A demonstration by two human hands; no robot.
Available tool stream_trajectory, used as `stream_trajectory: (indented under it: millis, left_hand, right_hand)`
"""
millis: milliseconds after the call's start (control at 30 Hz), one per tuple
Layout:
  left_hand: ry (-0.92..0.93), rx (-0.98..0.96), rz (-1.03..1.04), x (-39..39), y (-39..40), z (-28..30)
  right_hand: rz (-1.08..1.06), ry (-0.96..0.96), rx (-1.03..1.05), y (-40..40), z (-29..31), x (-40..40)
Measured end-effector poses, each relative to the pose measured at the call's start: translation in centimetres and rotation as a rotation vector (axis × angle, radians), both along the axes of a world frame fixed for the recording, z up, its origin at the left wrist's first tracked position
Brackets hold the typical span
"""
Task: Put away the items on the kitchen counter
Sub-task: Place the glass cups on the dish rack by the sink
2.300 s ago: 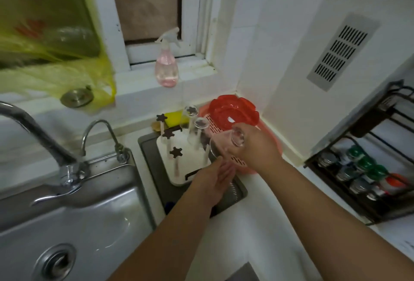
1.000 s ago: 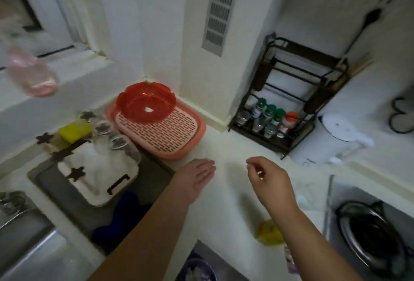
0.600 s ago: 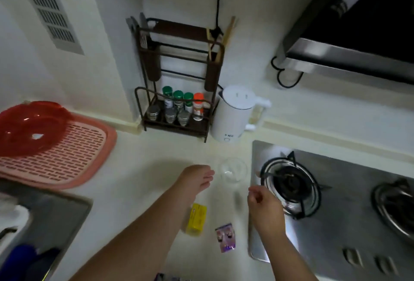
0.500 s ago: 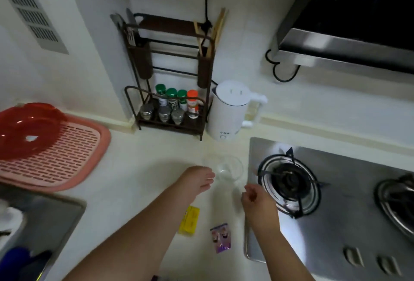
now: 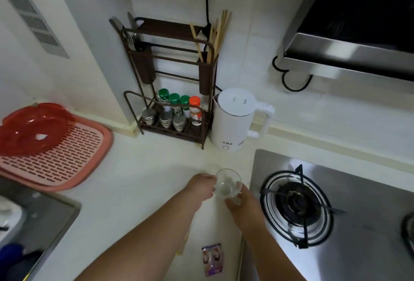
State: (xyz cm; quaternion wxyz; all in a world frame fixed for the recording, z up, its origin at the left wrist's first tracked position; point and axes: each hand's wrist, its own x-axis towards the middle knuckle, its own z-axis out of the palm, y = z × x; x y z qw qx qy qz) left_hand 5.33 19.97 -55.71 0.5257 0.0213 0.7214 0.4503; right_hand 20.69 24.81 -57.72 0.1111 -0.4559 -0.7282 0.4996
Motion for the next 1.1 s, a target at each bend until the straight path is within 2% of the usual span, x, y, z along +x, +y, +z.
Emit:
stream_trajectory:
  millis: [133,200,333,567,667,800,1000,1100]
  left_hand:
    - [0.055,0.009,0.031,-0.7,-1.2,-0.1]
    - [-0.009,0.069,0.122,-1.6,-2.6,1.0]
    - [-0.143,0.196,0.297,-4.6,-6.6,3.6]
    - [-0.305,0.472,0.530,-10.0,-18.1,8.0]
    - [-0.274,0.502,0.662,-11.9,-24.5,8.0]
    - [-0.307,0.605,0.896,-14.1,-33.9,7.1]
    - [-0.315,0.731,1.249,-15.9,-46.5,5.0]
    - [-0.297,0.782,1.291,-16.3,-49.9,4.8]
  right_hand:
    - [0.046,0.014,-0.054,-0.2,0.0,-0.3]
    - [0.058,-0.012,0.002,-0.6,1.0,-1.1]
    - [0.109,0.116,-0.013,-2.1,4.0,-4.4]
    - [0.241,0.347,-0.538,-8.5,9.8,-13.4]
    - [0.354,0.331,-0.618,-13.5,11.3,-18.3]
    - [0.522,0.263,-0.508,-21.7,12.4,-24.4]
    - [0.850,0.177,-0.018,-35.2,14.4,-31.4]
    - [0.971,0.151,0.114,-40.0,14.2,-33.6]
